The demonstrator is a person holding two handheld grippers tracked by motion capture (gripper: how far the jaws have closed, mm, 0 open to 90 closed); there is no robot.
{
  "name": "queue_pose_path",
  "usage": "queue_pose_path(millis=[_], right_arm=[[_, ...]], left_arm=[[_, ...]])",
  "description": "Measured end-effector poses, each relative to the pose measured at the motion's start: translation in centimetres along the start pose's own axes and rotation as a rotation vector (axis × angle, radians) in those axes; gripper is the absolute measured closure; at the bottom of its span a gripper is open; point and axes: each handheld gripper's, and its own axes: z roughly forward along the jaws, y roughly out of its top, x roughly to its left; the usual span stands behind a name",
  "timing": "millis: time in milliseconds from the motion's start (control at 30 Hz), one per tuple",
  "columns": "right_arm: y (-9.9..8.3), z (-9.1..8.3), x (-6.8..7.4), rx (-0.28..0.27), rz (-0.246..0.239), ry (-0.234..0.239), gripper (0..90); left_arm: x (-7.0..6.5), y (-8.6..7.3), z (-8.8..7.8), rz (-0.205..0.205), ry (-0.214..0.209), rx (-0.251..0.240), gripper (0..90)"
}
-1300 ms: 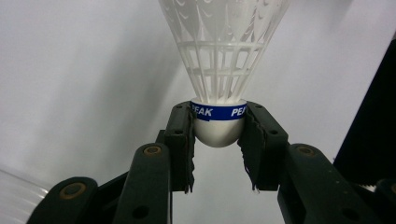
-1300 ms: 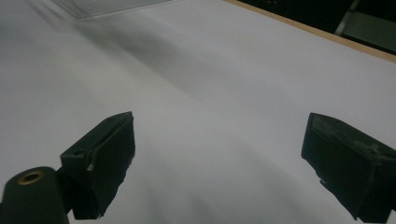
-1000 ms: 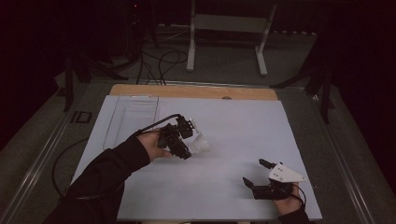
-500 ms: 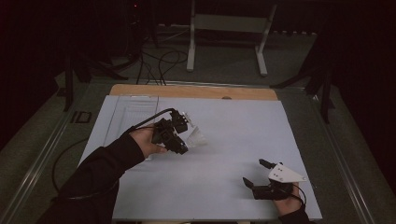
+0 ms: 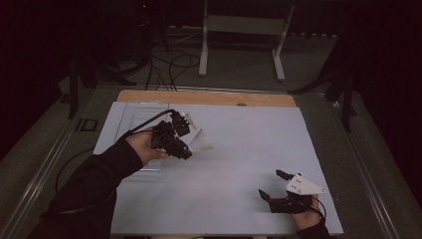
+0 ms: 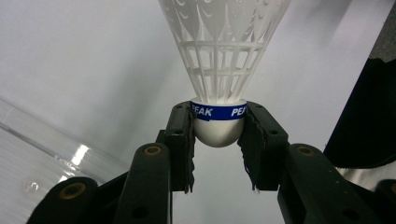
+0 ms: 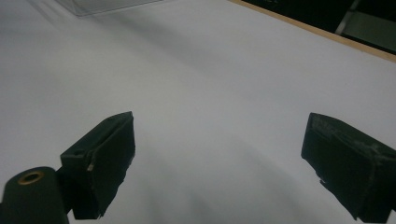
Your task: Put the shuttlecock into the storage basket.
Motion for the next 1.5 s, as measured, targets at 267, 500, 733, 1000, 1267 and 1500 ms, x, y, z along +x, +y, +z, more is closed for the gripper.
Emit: queue_pose_path(millis=[267, 500, 733, 1000, 1267, 1500], right_arm=[[0.0, 0.0, 0.0, -0.002, 0.000, 0.003, 10.0], [0.0, 0.0, 0.0, -0.001, -0.001, 0.003, 10.0], [0.0, 0.0, 0.0, 0.000, 0.000, 0.003, 10.0], [0.0, 0.0, 0.0, 0.000, -0.001, 0.002, 10.0], [0.0, 0.0, 0.0, -0.001, -0.001, 0.002, 10.0], [0.0, 0.0, 0.0, 0.004, -0.001, 0.002, 10.0]], left_arm=[[0.8, -1.1, -0.7, -0.031, 0.022, -0.011, 66.5], [1.5, -2.1, -1.3, -0.057, 0.029, -0.015, 66.5], [2.2, -3.4, -2.1, -0.088, 0.042, -0.028, 66.5], [2.9, -4.8, -2.9, -0.125, 0.072, -0.036, 66.5], [3.5, -6.1, -3.5, -0.158, 0.077, -0.046, 66.5], [4.1, -7.7, -3.6, -0.189, 0.096, -0.042, 66.5]])
